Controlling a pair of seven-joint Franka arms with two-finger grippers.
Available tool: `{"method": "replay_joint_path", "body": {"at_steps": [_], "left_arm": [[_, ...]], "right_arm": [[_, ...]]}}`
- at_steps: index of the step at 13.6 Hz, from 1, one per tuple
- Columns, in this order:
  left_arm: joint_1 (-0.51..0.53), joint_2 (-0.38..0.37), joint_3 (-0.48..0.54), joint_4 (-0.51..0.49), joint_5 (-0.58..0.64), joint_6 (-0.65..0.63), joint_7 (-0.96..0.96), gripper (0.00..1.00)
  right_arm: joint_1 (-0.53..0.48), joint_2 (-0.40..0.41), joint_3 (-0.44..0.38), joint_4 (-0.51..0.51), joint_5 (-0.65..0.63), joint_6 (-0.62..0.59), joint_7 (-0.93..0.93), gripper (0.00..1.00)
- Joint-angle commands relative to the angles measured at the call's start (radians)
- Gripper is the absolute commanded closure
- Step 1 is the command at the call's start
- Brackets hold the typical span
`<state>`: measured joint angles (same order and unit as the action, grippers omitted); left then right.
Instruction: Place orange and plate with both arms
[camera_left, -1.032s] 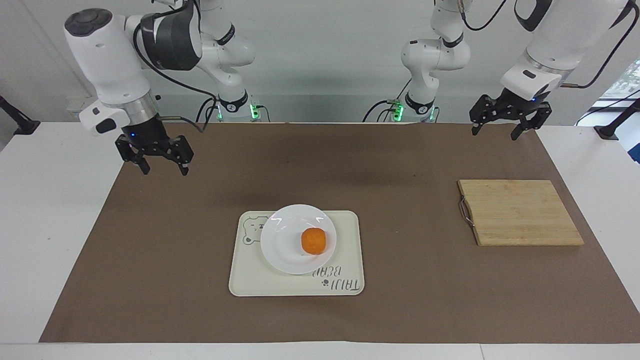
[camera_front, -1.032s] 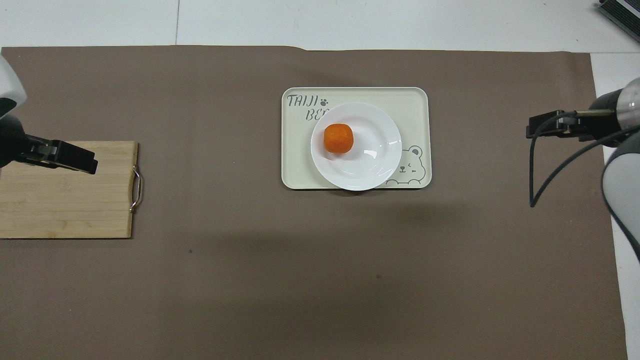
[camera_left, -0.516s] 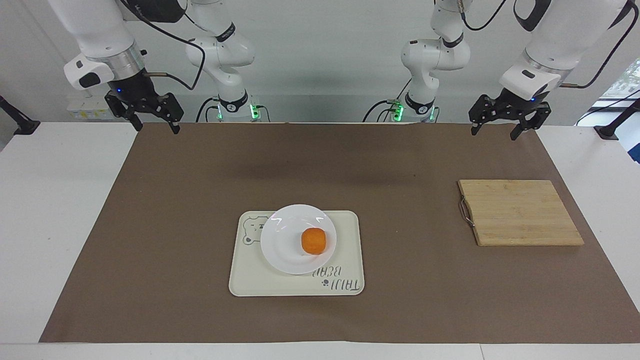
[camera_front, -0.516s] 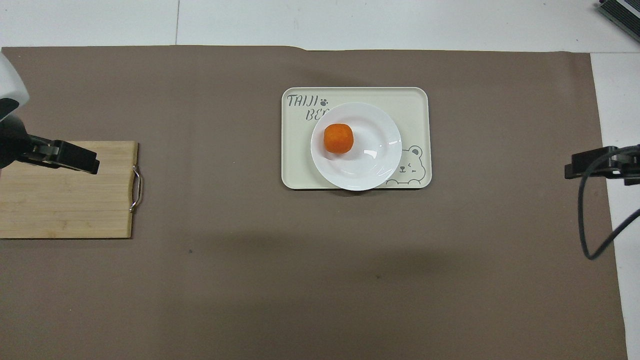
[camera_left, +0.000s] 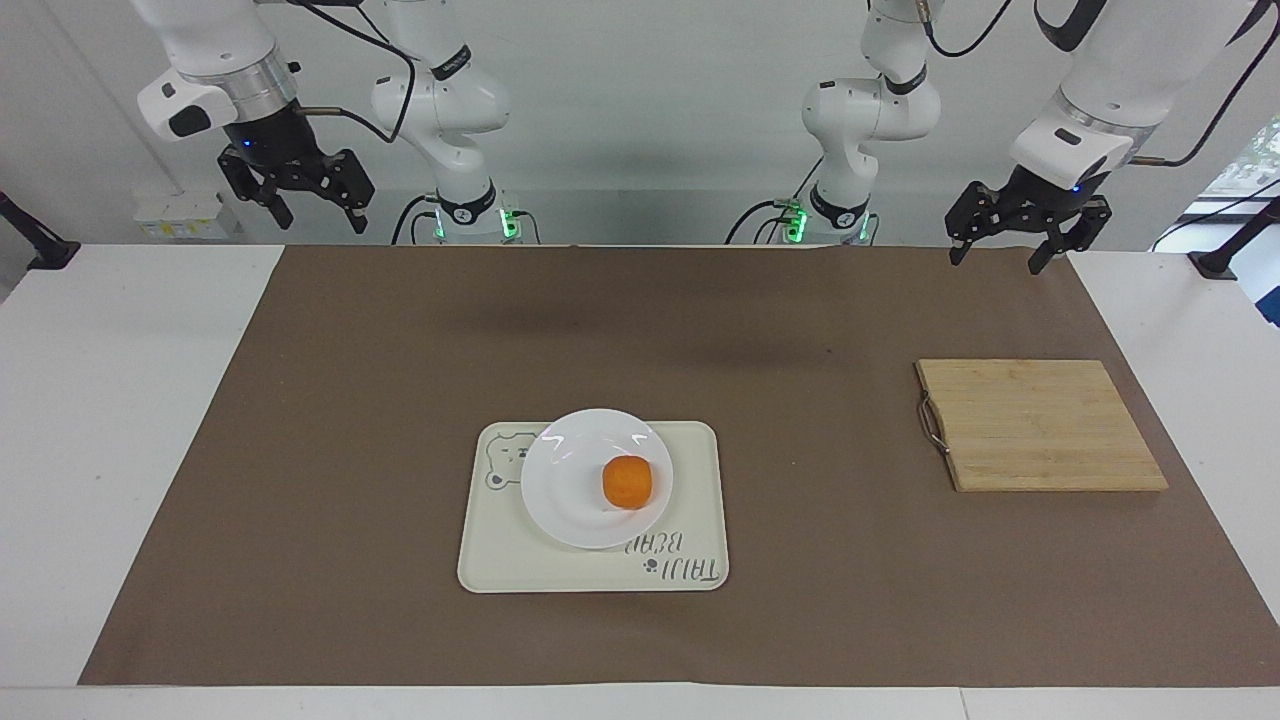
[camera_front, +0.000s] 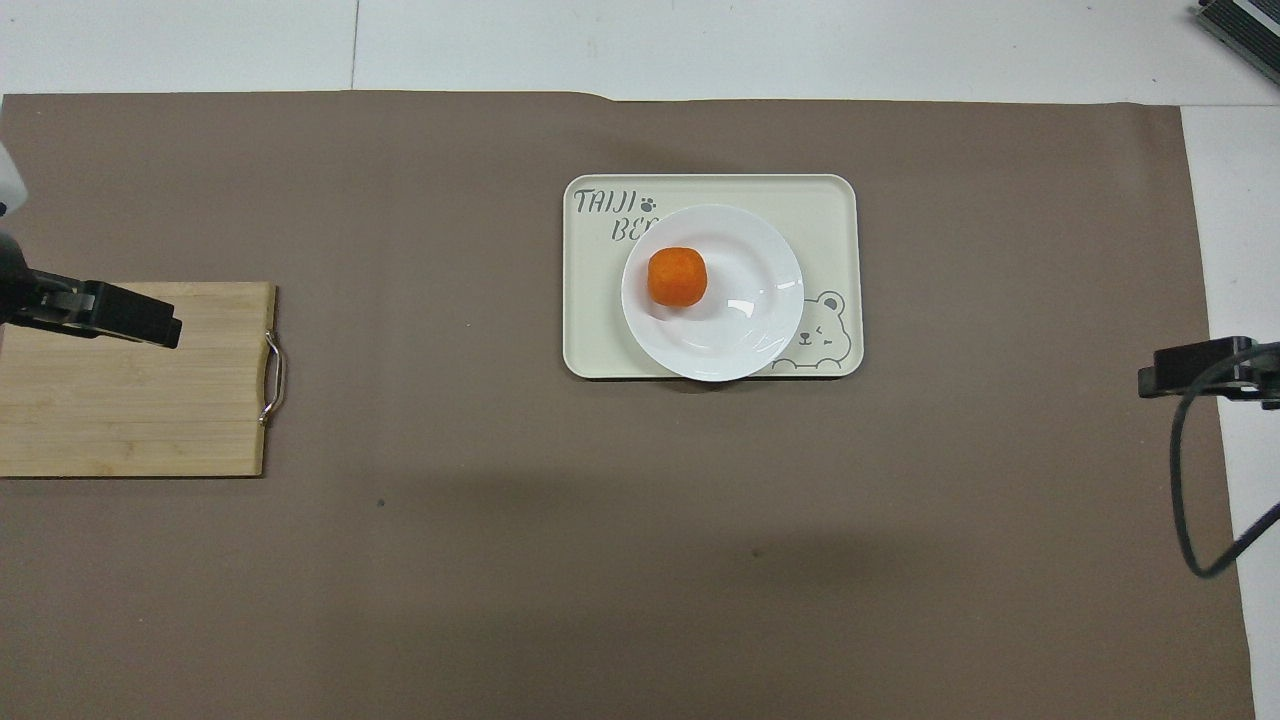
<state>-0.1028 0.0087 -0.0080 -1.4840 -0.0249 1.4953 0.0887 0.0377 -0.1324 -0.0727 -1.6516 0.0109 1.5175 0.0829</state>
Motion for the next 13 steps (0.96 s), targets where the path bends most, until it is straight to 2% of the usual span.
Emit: {"method": "replay_joint_path", "body": {"at_steps": [1, 7, 9, 13], "left_arm": [[0.014, -0.013, -0.013, 0.002, 0.013, -0.001, -0.007, 0.0], [0.015, -0.026, -0.013, -0.012, 0.011, -0.007, -0.009, 0.0], [0.015, -0.026, -0.013, -0.012, 0.011, -0.009, -0.01, 0.0], [0.015, -0.03, -0.013, -0.018, 0.011, -0.017, -0.009, 0.0]], "right_arm": [[-0.002, -0.024, 0.004, -0.036, -0.025, 0.041, 0.011, 0.0], [-0.001, -0.015, 0.004, -0.024, -0.02, 0.044, 0.02, 0.0], [-0.013, 0.063, 0.004, 0.091, -0.019, -0.017, 0.015, 0.0], [-0.004, 0.059, 0.004, 0.078, -0.017, 0.004, 0.018, 0.0]]}}
